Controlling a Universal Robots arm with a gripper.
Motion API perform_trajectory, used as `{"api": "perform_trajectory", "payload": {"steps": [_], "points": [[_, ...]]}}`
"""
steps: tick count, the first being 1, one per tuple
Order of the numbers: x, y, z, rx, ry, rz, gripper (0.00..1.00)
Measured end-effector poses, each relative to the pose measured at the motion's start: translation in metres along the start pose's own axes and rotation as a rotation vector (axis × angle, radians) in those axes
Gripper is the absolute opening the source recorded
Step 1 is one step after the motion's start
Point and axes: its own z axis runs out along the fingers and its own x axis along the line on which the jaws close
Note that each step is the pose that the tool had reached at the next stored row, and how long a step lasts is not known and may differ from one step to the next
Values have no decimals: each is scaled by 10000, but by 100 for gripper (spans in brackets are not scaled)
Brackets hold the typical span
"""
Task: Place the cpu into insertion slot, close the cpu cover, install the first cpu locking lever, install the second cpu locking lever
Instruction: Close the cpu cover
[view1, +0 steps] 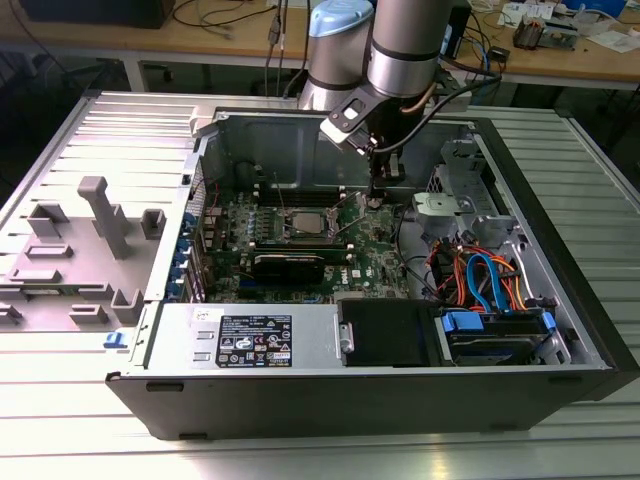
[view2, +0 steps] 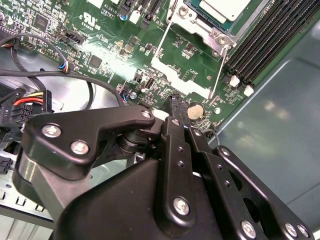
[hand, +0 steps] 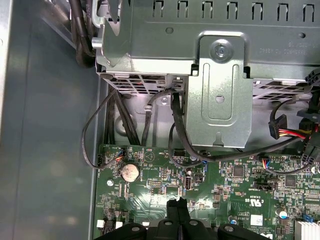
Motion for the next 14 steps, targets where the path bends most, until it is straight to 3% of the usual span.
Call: {"api": "perform_trajectory", "payload": {"steps": [14], "points": [[1,41,65,33,-29,-1,11]]}}
